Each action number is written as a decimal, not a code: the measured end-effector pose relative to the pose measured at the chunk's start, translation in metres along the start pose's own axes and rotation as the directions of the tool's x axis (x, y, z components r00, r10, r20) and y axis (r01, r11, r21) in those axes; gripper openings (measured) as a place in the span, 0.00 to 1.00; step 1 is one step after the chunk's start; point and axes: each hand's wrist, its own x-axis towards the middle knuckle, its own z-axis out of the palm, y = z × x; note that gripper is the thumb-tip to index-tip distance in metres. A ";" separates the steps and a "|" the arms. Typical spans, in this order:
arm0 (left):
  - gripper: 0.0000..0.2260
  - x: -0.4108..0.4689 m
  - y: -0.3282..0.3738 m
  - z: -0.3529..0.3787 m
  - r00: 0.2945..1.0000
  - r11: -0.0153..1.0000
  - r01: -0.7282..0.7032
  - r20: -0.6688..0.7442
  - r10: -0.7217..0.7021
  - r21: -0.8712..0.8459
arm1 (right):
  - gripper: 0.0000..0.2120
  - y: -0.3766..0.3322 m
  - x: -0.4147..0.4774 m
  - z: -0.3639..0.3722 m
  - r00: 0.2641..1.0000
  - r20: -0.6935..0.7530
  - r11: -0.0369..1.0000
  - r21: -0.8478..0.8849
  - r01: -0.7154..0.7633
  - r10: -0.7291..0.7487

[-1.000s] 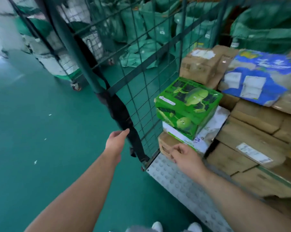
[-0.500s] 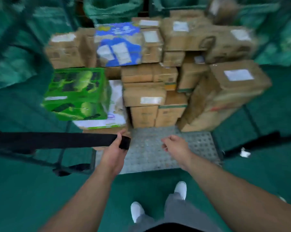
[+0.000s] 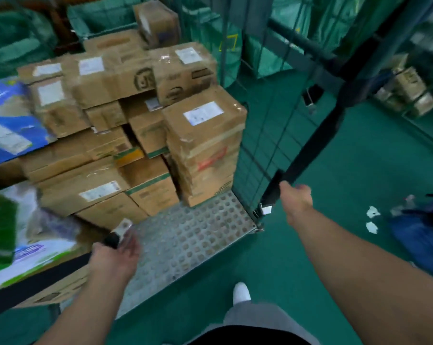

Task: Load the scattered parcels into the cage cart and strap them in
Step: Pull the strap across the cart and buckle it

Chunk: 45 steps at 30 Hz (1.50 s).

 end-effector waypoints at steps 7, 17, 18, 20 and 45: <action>0.14 0.012 -0.018 0.003 0.982 0.999 -0.024 -0.188 0.030 0.034 | 0.29 -0.040 0.081 -0.017 0.997 -0.016 0.996 0.028 0.080 -0.080; 0.13 -0.022 -0.026 0.010 0.982 0.997 -0.067 -0.173 0.073 0.038 | 0.24 -0.001 0.037 0.046 0.999 0.017 0.994 -0.103 -0.038 0.040; 0.14 -0.028 -0.026 0.010 0.981 0.994 -0.086 -0.167 0.096 0.069 | 0.24 0.007 0.022 0.060 0.989 0.131 0.984 -0.173 -0.040 0.063; 0.17 -0.042 -0.025 0.008 0.975 0.977 -0.136 -0.155 0.162 0.162 | 0.24 0.011 -0.019 0.083 0.945 0.322 0.950 -0.309 0.050 0.055; 0.29 -0.147 0.081 -0.102 0.757 0.707 -0.546 -0.096 0.646 0.449 | 0.12 0.008 -0.332 0.173 0.348 0.902 0.955 0.291 -0.056 -0.255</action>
